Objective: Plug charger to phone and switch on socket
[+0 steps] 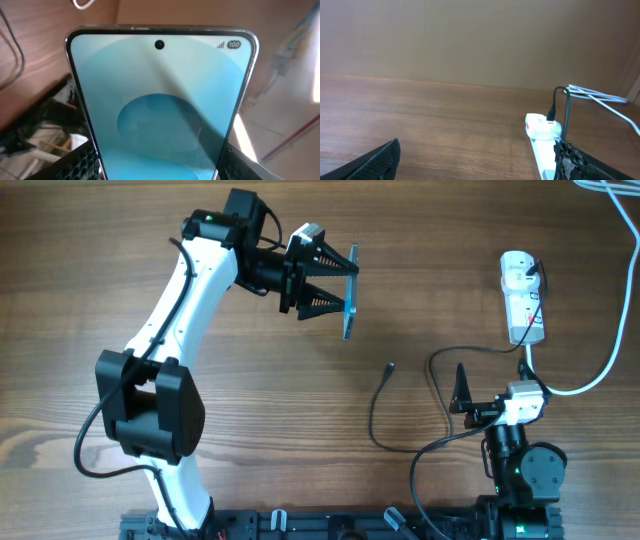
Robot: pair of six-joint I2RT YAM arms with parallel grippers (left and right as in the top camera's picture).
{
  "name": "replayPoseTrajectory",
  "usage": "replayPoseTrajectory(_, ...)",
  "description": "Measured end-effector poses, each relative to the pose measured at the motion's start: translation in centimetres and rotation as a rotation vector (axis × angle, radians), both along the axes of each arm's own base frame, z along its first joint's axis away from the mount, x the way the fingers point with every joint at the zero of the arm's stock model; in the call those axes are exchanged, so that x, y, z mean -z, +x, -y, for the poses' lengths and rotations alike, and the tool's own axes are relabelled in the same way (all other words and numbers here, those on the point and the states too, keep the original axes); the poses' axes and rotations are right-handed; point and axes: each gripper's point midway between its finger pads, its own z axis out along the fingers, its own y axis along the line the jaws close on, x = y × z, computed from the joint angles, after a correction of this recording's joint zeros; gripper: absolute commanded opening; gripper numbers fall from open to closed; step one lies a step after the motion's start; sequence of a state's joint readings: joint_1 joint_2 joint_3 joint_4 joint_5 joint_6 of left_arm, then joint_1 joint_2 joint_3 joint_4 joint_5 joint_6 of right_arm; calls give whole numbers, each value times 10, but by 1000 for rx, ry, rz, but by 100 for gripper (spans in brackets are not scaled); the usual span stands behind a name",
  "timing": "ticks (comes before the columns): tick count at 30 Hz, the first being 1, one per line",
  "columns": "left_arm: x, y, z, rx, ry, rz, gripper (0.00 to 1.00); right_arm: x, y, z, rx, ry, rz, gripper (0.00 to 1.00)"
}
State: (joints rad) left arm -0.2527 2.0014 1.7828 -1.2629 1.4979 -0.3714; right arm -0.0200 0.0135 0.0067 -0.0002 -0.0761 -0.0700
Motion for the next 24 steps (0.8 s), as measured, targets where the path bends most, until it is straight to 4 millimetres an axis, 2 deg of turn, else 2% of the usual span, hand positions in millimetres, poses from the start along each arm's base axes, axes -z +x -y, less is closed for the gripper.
replayPoseTrajectory(8,-4,4,-10,-34,17,-168,70,0,0,0,0,0,0,100)
replayPoseTrajectory(16,-4,12,-21,-69,23,-209,70,0,0,0,0,0,0,100)
replayPoseTrajectory(20,-4,22,-37,-114,21,-221,71,0,0,0,0,0,0,100)
replayPoseTrajectory(24,-4,25,-42,-128,21,-229,71,0,0,0,0,0,0,100)
